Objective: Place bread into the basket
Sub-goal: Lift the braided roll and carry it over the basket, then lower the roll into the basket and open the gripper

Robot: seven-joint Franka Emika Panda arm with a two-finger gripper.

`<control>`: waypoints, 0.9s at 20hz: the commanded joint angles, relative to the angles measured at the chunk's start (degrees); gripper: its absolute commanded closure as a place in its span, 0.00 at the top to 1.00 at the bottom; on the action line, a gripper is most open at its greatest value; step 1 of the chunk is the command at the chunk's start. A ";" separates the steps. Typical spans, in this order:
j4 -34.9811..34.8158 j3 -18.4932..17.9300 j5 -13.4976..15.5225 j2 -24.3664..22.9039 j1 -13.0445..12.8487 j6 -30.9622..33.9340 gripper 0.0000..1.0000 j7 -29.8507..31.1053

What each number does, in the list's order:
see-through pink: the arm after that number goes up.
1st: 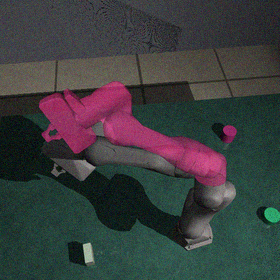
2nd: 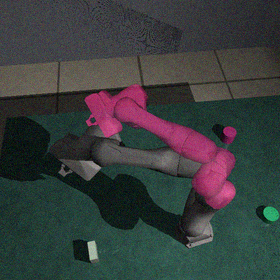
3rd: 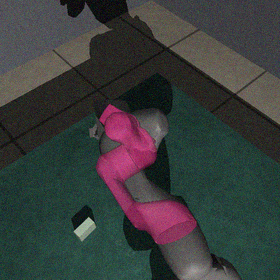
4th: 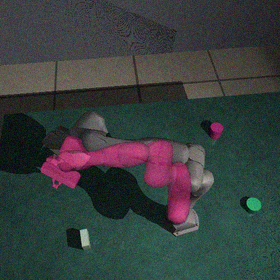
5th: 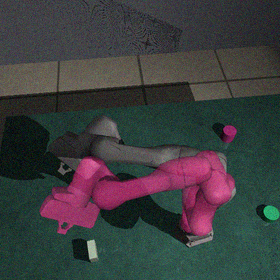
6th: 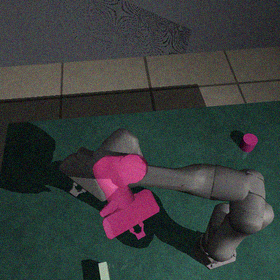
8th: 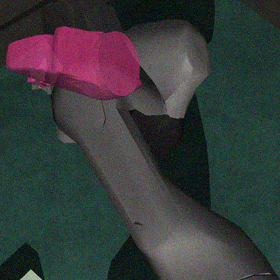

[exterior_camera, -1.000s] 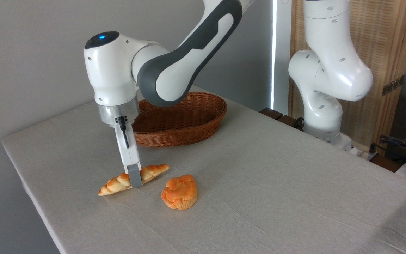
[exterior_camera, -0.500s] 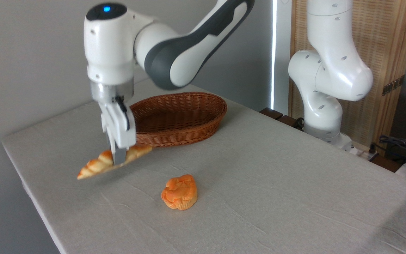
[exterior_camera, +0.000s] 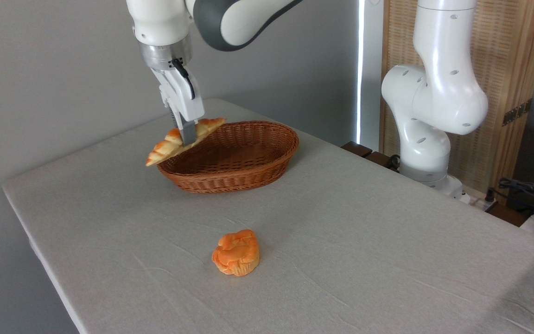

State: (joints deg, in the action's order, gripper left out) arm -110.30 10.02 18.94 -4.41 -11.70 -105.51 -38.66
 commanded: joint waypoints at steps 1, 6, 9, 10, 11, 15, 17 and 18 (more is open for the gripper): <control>-4.48 -0.62 1.88 -0.16 -5.25 -1.45 0.16 3.32; -6.59 1.23 4.18 0.19 -6.40 -3.46 0.79 4.30; -9.22 2.98 3.92 0.62 -6.40 -9.08 1.00 4.21; -10.10 3.34 3.92 0.80 -6.40 -10.92 1.00 4.21; -10.72 3.43 3.92 0.80 -6.40 -12.16 1.00 4.21; -10.82 3.43 3.92 0.80 -6.40 -12.26 1.00 4.03; -10.81 3.43 3.65 0.72 -6.40 -12.09 1.00 3.68; -10.64 3.34 3.13 0.63 -6.31 -12.09 1.00 3.25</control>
State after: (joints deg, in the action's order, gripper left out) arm -120.63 13.54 22.11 -2.98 -18.08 -116.71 -34.87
